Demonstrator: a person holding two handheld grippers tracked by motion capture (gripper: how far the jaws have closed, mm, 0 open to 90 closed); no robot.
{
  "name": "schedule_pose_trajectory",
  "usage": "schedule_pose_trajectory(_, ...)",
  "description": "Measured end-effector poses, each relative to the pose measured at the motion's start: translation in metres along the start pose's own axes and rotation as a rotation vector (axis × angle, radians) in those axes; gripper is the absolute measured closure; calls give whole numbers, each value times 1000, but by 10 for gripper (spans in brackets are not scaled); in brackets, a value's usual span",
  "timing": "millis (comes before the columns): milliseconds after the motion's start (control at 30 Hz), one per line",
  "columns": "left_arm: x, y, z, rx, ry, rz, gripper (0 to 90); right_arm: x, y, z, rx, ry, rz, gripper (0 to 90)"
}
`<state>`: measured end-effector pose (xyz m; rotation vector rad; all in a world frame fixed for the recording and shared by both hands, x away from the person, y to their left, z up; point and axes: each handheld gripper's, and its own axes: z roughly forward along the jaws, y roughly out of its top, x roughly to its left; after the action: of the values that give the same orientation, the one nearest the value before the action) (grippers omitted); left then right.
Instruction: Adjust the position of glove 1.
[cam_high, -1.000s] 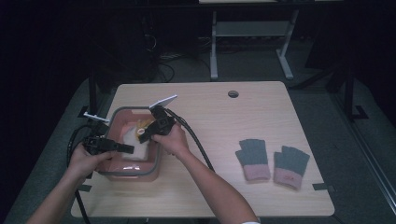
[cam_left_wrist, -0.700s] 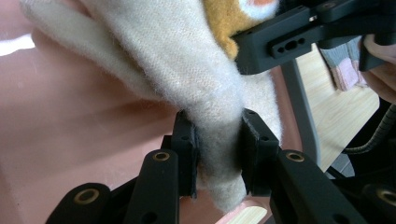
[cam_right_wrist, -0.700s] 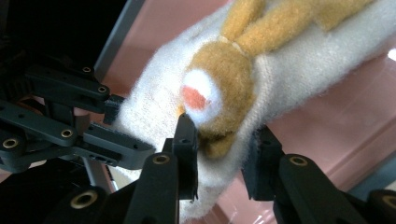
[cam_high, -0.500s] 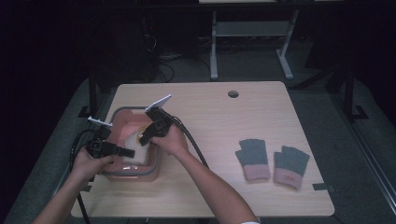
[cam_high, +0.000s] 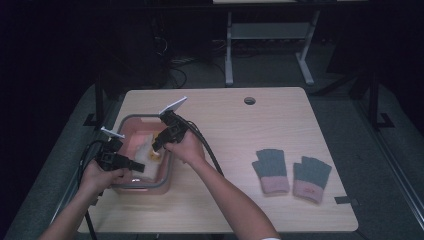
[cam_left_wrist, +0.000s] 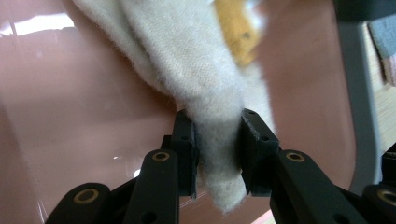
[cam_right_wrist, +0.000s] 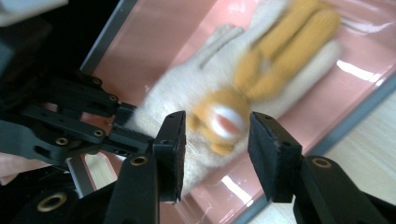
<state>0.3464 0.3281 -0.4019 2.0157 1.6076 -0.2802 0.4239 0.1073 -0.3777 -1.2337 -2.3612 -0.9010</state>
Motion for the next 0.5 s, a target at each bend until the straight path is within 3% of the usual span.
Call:
schedule_pose_trajectory(167,-1,-1,3,-10,15,-7,648,-2,-1,-7,-12,3,-3,567)
schedule_pose_trajectory(333,-3,3,-10,-31,59,5,529,-1,-3,-15,-30,10,-10,566)
schedule_pose_trajectory(500,-13,10,-22,-57,99,32,546,-1,-6,-25,-52,18,-16,560)
